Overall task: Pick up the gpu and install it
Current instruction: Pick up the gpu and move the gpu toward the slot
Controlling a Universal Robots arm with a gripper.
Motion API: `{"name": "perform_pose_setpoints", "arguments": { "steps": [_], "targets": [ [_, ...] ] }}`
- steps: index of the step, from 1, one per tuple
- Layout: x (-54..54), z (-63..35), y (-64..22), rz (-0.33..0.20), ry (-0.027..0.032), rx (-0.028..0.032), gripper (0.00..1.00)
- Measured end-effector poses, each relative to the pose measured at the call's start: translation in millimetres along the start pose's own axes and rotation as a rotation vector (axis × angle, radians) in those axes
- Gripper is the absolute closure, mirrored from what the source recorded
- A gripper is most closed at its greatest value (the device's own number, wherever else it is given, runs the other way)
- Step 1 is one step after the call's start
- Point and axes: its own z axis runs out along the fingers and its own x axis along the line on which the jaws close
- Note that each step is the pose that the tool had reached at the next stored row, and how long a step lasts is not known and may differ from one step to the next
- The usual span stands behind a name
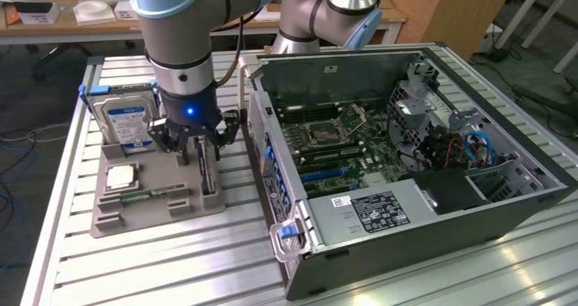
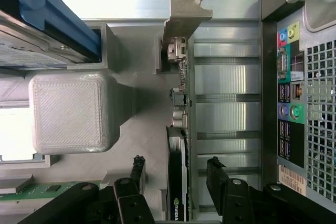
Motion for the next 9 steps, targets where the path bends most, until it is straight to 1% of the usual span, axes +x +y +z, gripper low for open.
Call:
{"name": "perform_pose_setpoints", "arguments": {
  "steps": [2,4,5,7,8,9],
  "targets": [
    [0.0,0.0,0.0,0.0,0.0,0.0,0.43],
    [0.0,0.0,0.0,0.0,0.0,0.0,0.55],
    [0.0,0.0,0.0,0.0,0.0,0.0,0.55],
    [0.0,0.0,0.0,0.0,0.0,0.0,0.67],
    [0.0,-0.1,0.0,0.0,0.0002,0.0001,0.67],
    [0.0,0.0,0.0,0.0,0.0001,0.0001,0.73]
  ]
}}
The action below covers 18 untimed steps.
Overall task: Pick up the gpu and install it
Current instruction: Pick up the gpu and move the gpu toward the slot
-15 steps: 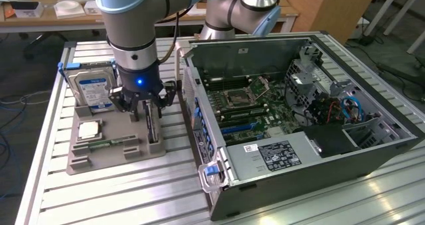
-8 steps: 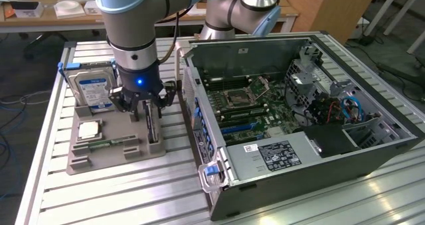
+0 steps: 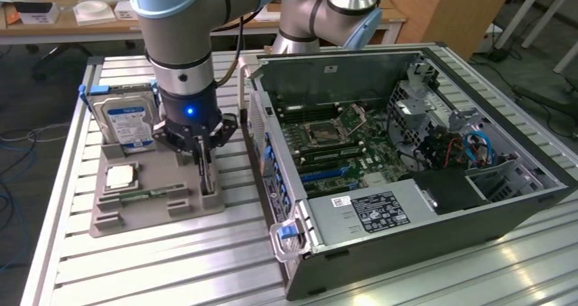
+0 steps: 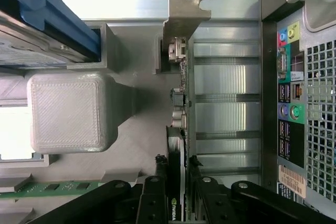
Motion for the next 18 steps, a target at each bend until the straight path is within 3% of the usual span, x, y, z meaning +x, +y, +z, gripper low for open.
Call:
{"name": "perform_pose_setpoints", "arguments": {
  "steps": [18],
  "targets": [
    [0.0,-0.1,0.0,0.0,-0.0003,-0.0002,0.74]
  ]
}}
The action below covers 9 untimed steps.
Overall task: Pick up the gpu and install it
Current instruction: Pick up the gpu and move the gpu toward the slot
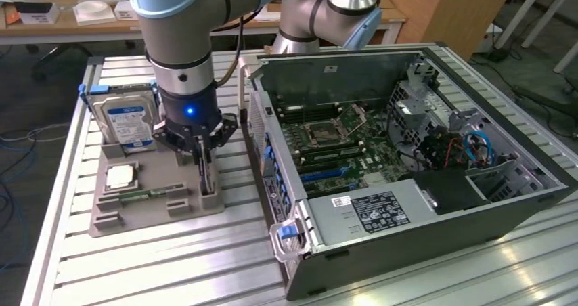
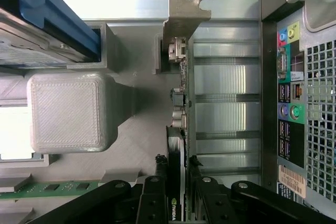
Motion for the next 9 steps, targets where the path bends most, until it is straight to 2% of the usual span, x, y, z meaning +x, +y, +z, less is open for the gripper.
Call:
{"name": "perform_pose_setpoints", "arguments": {
  "steps": [4,9],
  "targets": [
    [-0.1,-7.7,0.4,0.0,0.0002,0.0,0.74],
    [-0.7,-27.1,1.2,0.0,-0.0008,0.0,0.74]
  ]
}}
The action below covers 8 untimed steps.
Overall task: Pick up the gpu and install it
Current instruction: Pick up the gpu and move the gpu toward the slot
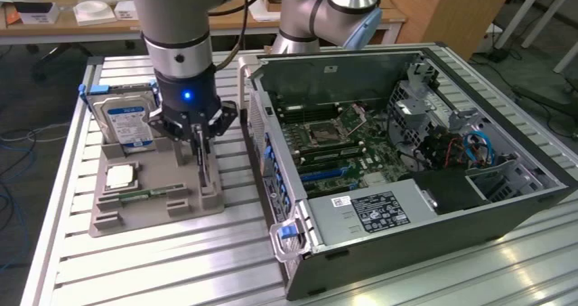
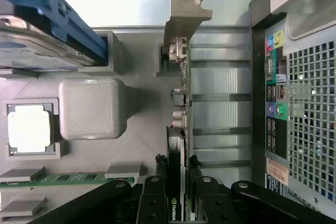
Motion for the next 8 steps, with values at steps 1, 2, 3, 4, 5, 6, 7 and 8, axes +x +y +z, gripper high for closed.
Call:
{"name": "perform_pose_setpoints", "arguments": {
  "steps": [1,2,3,4,5,6,7,8],
  "targets": [
    [-0.1,-4.0,0.2,0.0,-0.0003,0.0,0.74],
    [-0.2,-7.2,0.3,0.0,-0.0004,-0.0001,0.74],
    [-0.2,-10.5,0.5,0.0,-0.0006,0.0,0.74],
    [-0.3,-13.9,0.6,0.0,-0.0006,0.0,0.74],
    [-0.4,-16.3,0.7,0.0,-0.0007,-0.0001,0.74],
    [-0.4,-18.3,0.8,0.0,-0.0008,-0.0001,0.74],
    [-0.5,-20.2,0.9,0.0,-0.0008,-0.0001,0.74],
    [-0.5,-22.0,1.0,0.0,-0.0008,0.0,0.74]
  ]
}}
